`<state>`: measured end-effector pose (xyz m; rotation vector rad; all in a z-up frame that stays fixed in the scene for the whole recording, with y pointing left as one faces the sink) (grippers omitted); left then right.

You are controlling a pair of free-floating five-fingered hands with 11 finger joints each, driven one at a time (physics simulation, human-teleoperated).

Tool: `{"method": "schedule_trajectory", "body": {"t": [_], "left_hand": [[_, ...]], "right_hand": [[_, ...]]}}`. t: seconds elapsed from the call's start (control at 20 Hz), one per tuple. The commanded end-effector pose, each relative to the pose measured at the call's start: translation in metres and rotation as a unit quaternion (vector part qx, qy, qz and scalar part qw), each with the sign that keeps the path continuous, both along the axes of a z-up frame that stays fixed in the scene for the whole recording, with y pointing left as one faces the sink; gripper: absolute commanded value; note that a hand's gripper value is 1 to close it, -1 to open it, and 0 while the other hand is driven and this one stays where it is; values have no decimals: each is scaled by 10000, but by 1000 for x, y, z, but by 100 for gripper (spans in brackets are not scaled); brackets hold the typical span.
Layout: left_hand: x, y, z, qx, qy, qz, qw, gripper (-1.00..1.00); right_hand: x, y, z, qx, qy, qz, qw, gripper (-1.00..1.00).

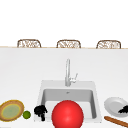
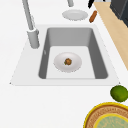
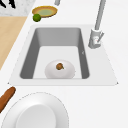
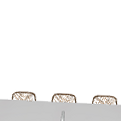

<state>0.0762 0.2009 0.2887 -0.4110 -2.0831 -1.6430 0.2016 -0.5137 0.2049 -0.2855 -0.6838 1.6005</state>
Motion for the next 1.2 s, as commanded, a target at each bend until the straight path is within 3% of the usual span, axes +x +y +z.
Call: {"method": "schedule_trajectory", "body": {"t": [0.0, 0.4, 1.15], "left_hand": [[0, 0, 0, 0, 0, 0, 10000, 0], [0, 0, 0, 0, 0, 0, 10000, 0], [0, 0, 0, 0, 0, 0, 10000, 0]], "right_hand": [[0, 19, 5, -145, -361, -149, 9991, -100], [5, 69, 18, -410, -752, -192, 9961, -100], [23, 178, -3, -575, -680, -149, 9959, -100]]}}
